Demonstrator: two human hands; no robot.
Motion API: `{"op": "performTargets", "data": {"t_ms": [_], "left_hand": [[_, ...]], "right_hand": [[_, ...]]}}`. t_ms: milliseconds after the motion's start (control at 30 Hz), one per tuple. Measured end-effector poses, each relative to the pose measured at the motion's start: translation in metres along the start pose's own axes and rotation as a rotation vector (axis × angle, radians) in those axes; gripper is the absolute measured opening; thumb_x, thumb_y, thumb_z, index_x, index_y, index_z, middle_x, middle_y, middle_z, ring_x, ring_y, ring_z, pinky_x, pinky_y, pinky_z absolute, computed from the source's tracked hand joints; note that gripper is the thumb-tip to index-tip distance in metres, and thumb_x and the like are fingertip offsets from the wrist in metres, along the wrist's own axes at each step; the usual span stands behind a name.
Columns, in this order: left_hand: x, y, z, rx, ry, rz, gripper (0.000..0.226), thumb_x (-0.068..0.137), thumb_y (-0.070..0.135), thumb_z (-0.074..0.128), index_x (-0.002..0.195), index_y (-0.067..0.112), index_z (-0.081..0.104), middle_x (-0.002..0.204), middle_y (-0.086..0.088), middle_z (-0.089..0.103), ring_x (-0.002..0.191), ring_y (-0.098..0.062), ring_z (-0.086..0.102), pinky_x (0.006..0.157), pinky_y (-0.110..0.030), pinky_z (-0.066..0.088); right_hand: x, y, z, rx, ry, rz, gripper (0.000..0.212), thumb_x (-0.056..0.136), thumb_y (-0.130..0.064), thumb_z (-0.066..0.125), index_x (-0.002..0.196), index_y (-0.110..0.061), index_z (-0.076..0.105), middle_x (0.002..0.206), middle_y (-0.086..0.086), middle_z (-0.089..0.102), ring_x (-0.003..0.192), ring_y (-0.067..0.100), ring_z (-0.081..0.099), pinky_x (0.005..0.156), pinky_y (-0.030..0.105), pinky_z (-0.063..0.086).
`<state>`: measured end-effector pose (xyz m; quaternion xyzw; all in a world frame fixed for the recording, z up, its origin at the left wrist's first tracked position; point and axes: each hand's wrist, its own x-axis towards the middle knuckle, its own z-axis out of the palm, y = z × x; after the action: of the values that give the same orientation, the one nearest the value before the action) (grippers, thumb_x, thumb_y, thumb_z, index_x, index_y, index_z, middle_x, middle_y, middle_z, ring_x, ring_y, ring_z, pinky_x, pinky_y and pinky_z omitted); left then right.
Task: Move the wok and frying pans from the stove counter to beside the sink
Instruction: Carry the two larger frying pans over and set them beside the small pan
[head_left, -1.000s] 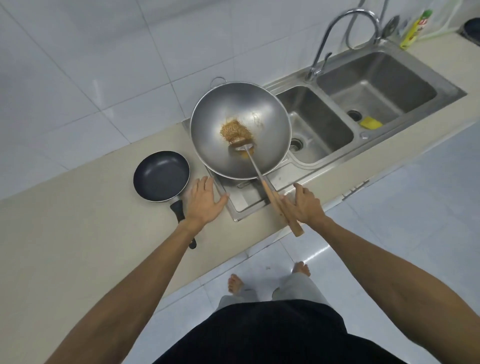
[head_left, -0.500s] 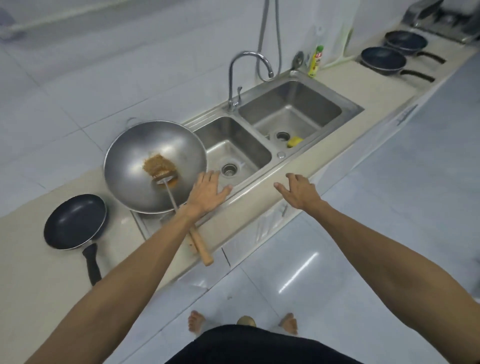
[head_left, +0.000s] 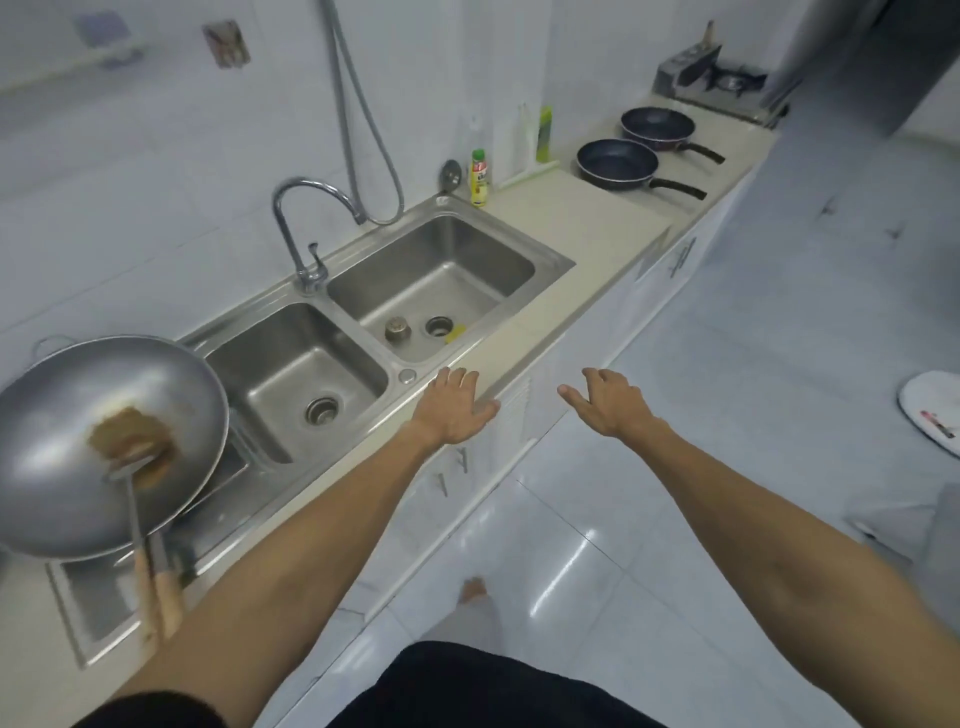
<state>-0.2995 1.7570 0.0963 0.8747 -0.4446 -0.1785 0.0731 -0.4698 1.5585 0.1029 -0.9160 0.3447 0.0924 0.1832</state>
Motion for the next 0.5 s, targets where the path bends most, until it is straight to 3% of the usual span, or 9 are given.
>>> {"op": "performTargets", "data": {"t_ms": [267, 500], "left_hand": [[0.133, 0.087, -0.010, 0.036, -0.050, 0.042, 0.071, 0.101, 0.052, 0.039, 0.151, 0.002, 0.033, 0.155, -0.018, 0.038, 0.142, -0.035, 0.030, 0.117, -0.045, 0.025], [0.313, 0.193, -0.039, 0.042, -0.036, 0.171, 0.069, 0.101, 0.050, 0.039, 0.150, 0.002, 0.033, 0.154, -0.018, 0.040, 0.141, -0.034, 0.032, 0.116, -0.043, 0.026]], "right_hand": [[0.082, 0.085, -0.049, 0.049, 0.013, 0.033, 0.072, 0.102, -0.059, 0.035, 0.151, -0.006, 0.036, 0.154, 0.021, 0.042, 0.141, 0.037, 0.037, 0.111, 0.053, 0.034], [0.193, 0.210, -0.132, 0.074, 0.078, 0.157, 0.073, 0.102, -0.059, 0.035, 0.150, -0.004, 0.037, 0.153, 0.022, 0.043, 0.141, 0.038, 0.037, 0.111, 0.053, 0.035]]}}
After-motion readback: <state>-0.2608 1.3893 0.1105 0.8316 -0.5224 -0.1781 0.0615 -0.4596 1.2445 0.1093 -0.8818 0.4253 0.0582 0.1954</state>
